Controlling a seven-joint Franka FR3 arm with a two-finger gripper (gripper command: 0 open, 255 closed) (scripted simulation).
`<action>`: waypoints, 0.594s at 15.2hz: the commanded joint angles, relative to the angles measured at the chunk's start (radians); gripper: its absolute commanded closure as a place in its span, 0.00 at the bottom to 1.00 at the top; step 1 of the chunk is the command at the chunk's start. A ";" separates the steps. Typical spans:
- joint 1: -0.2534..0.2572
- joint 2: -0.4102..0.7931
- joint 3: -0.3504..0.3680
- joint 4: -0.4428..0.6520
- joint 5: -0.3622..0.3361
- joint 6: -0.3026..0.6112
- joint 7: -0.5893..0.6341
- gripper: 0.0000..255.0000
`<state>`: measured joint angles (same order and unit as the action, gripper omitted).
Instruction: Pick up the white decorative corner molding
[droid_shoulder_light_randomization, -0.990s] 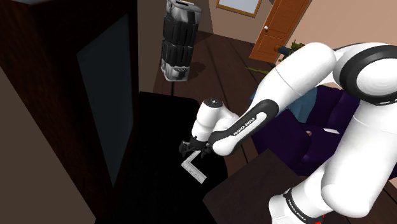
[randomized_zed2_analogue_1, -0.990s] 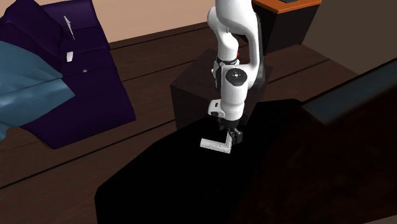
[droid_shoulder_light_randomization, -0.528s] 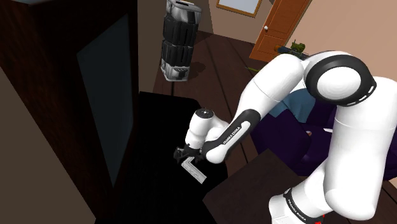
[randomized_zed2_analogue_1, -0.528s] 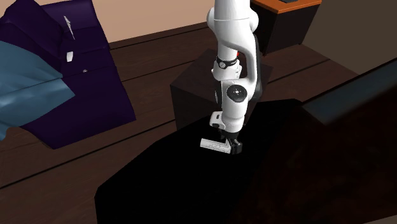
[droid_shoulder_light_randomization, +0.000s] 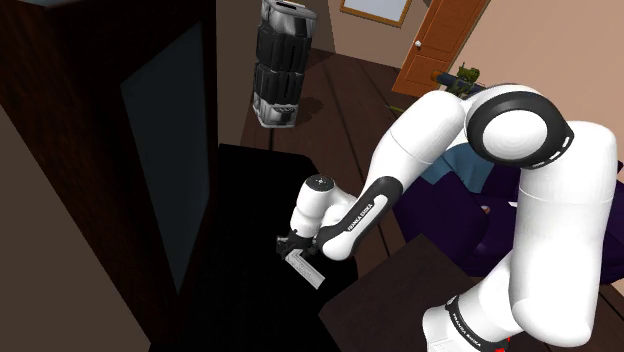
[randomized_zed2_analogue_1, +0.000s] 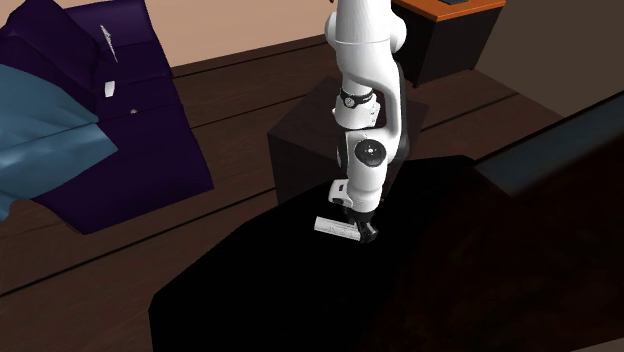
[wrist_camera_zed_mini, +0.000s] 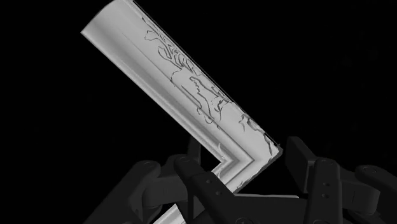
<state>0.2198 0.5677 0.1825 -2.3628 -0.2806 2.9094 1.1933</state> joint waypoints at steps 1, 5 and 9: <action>0.001 0.002 0.001 0.000 0.000 0.001 0.000 1.00; 0.003 0.002 0.001 0.000 0.000 0.002 0.002 1.00; -0.019 -0.039 0.023 -0.013 0.013 -0.028 -0.012 1.00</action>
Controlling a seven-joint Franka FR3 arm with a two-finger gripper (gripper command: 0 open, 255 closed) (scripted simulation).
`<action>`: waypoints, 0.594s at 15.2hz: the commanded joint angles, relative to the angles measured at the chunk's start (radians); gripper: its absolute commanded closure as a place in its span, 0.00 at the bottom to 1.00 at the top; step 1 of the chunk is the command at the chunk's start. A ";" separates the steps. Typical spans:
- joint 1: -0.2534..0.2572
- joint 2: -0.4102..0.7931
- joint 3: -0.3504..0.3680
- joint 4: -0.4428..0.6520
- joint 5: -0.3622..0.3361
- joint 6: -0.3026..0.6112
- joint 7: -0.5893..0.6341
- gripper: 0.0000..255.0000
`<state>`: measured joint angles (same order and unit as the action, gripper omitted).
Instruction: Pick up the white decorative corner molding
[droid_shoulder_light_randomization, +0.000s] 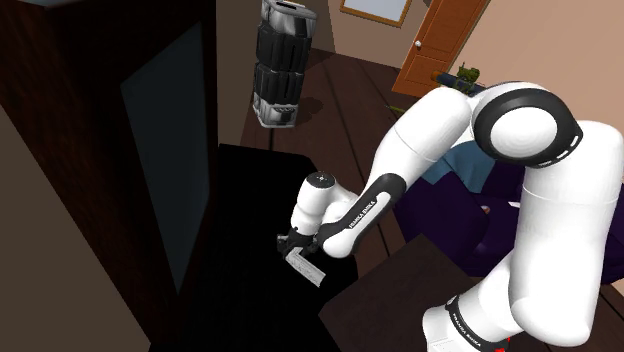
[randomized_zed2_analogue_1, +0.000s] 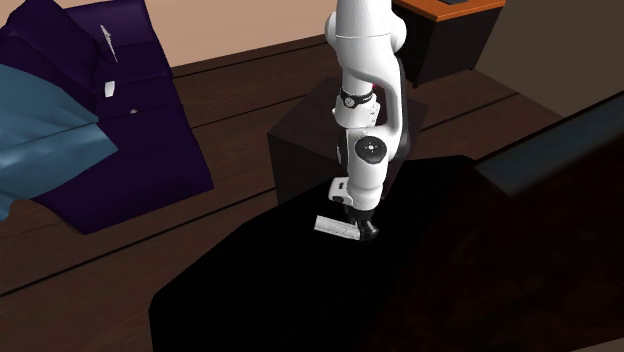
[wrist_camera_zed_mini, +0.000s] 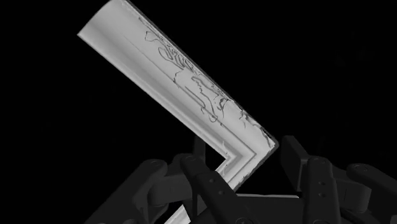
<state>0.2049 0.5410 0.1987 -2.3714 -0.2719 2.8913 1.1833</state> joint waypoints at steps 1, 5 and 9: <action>-0.011 -0.027 0.015 -0.009 0.010 -0.020 -0.006 1.00; -0.038 -0.086 0.048 -0.028 0.034 -0.062 -0.023 1.00; -0.065 -0.145 0.082 -0.044 0.065 -0.105 -0.045 1.00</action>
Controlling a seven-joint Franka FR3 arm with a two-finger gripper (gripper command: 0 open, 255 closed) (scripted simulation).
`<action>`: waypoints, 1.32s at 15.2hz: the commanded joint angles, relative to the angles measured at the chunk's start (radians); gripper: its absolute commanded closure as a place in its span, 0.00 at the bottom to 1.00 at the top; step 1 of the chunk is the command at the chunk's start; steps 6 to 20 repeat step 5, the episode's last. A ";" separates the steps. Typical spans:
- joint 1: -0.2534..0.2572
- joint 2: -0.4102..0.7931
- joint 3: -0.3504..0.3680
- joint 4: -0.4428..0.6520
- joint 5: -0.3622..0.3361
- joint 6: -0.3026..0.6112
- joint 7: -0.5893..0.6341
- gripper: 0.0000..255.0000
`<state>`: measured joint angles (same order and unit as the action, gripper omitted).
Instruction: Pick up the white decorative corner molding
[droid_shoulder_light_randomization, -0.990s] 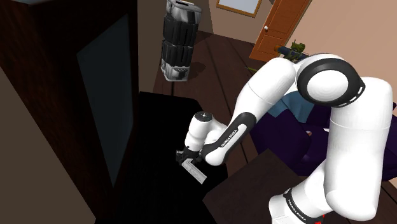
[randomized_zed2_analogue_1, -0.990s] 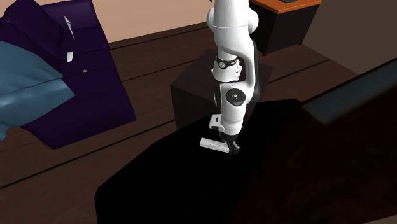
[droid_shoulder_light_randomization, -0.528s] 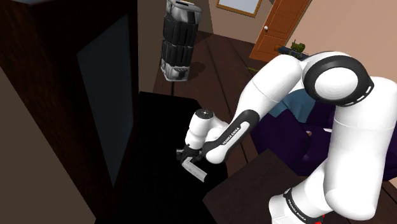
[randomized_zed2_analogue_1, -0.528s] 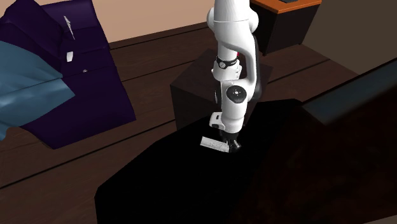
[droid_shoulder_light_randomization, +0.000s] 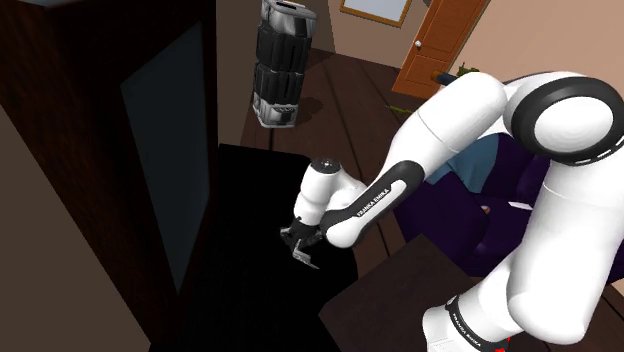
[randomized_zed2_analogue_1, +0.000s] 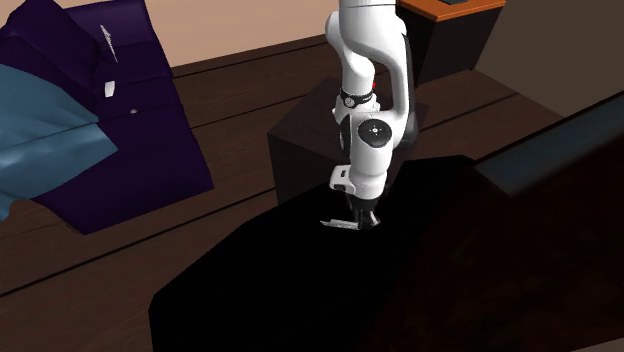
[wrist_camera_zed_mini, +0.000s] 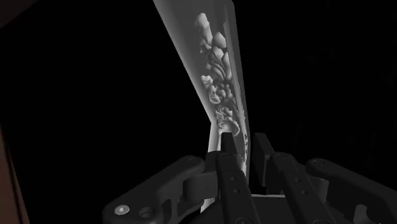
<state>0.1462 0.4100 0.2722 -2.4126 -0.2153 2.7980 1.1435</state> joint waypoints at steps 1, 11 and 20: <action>-0.013 -0.029 0.017 -0.006 0.016 -0.023 -0.011 1.00; -0.026 -0.060 0.034 -0.012 0.036 -0.048 -0.025 1.00; -0.026 -0.060 0.034 -0.012 0.036 -0.048 -0.025 1.00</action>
